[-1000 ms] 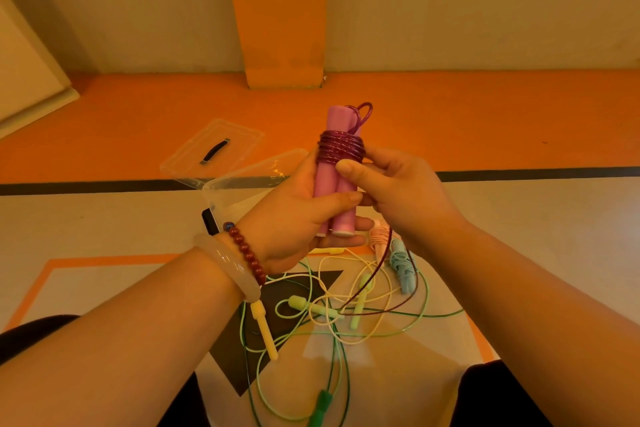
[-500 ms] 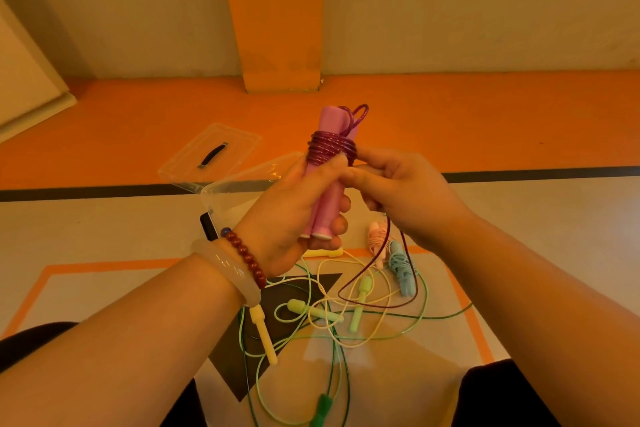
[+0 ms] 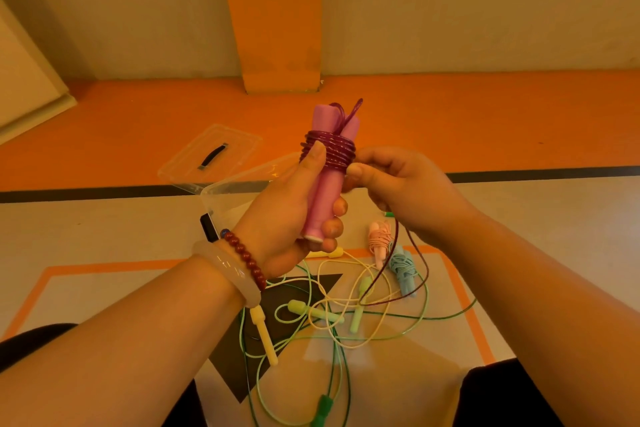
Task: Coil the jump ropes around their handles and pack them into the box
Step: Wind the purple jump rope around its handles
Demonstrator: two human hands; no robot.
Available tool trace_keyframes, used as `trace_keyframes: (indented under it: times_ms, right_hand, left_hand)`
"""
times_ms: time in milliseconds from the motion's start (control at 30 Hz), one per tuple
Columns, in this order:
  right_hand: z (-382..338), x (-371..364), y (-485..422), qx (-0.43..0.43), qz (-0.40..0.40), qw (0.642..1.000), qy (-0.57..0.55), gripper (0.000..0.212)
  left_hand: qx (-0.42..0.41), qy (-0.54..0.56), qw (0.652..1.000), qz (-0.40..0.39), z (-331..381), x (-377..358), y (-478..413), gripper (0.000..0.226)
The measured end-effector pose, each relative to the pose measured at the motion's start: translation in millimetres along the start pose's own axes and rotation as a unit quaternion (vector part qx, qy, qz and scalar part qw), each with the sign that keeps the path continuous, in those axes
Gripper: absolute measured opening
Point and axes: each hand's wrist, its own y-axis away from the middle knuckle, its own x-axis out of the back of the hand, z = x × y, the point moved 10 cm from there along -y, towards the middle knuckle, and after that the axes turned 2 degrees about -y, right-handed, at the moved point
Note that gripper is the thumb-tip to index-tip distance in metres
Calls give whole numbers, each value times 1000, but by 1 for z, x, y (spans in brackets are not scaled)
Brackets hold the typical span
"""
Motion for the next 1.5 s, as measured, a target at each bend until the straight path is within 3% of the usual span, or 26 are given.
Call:
trace_keyframes:
  times_ms: [200,367,433,500,567,633,800,967,1133,1267,1400,1500]
  right_hand:
    - [-7,-9,4,19,-3,997,-73,19]
    - [-10,-9,4,14,24,995,-92,28]
    - [-8,-9,4,6,49,995,-90,29]
    - [-2,-5,3,2,77,995,-70,26]
    - [1,-2,3,-6,98,994,-42,22]
    - [3,0,4,-16,115,993,-30,21]
    - [6,7,7,-34,138,990,-7,21]
    - [4,5,7,-46,86,995,-2,21]
    - [-1,4,2,-54,-1,996,-64,30]
    - [-2,7,1,-32,9,996,-83,26]
    - [1,13,1,-27,66,994,-83,33]
    - [6,11,0,-42,72,990,-110,36]
  left_hand:
    - [43,38,998,-11,-6,-1,1,53]
    - [-31,-121,987,102,9,24,-2,73]
    - [-117,-218,948,200,28,41,2,64]
    - [-202,-339,870,297,49,55,13,43]
    - [-259,-417,812,315,62,51,23,39]
    - [-289,-463,795,267,61,36,23,50]
    - [-180,-466,854,144,22,14,6,92]
    - [-161,-461,861,140,23,21,1,74]
    - [-118,-217,965,93,16,26,-5,49]
    - [-110,-108,985,77,17,13,3,18]
    - [-73,-6,996,51,9,7,2,16]
    - [-50,58,997,0,5,-1,0,36]
